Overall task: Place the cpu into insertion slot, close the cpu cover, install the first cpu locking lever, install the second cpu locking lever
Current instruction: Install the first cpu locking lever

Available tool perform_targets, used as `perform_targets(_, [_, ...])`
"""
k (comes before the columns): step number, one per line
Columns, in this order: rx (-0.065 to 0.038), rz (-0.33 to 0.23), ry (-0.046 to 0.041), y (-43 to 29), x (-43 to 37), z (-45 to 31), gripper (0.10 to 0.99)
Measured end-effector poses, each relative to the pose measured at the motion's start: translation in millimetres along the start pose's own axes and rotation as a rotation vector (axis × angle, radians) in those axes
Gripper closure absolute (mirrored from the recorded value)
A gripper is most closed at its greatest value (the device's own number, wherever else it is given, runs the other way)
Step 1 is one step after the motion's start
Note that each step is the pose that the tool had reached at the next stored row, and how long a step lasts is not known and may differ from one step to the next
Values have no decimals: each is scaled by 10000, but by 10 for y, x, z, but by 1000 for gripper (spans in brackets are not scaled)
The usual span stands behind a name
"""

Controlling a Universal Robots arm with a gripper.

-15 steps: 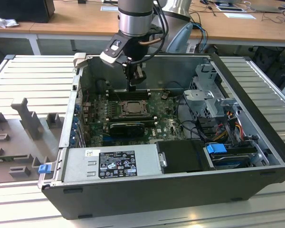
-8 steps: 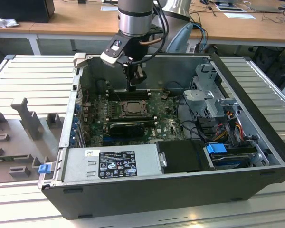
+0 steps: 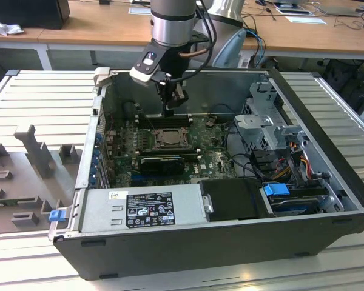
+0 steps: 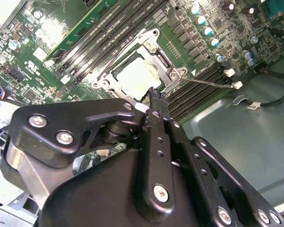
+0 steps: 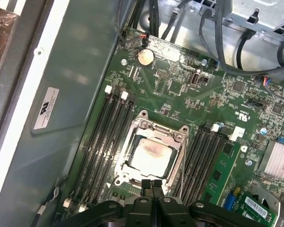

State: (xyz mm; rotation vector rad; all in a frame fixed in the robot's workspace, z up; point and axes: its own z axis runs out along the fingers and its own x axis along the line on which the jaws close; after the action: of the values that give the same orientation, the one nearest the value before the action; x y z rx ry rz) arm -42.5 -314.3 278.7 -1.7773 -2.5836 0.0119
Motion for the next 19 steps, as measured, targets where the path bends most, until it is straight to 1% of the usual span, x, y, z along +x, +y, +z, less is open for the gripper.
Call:
perform_targets(2, [0, -166, -1, 0, 0, 0, 980])
perform_targets(4, [0, -469, -4, 0, 0, 0, 980])
perform_targets(9, [0, -790, -7, 0, 0, 0, 980])
perform_targets(11, [1, -1155, -11, 0, 0, 0, 980])
perform_targets(16, [0, -1631, -16, -2, -1, 0, 980])
perform_targets(17, [0, -1981, -20, -2, -2, 0, 980])
perform_targets(19, [-4, -2404, -28, -2, -3, 1, 980])
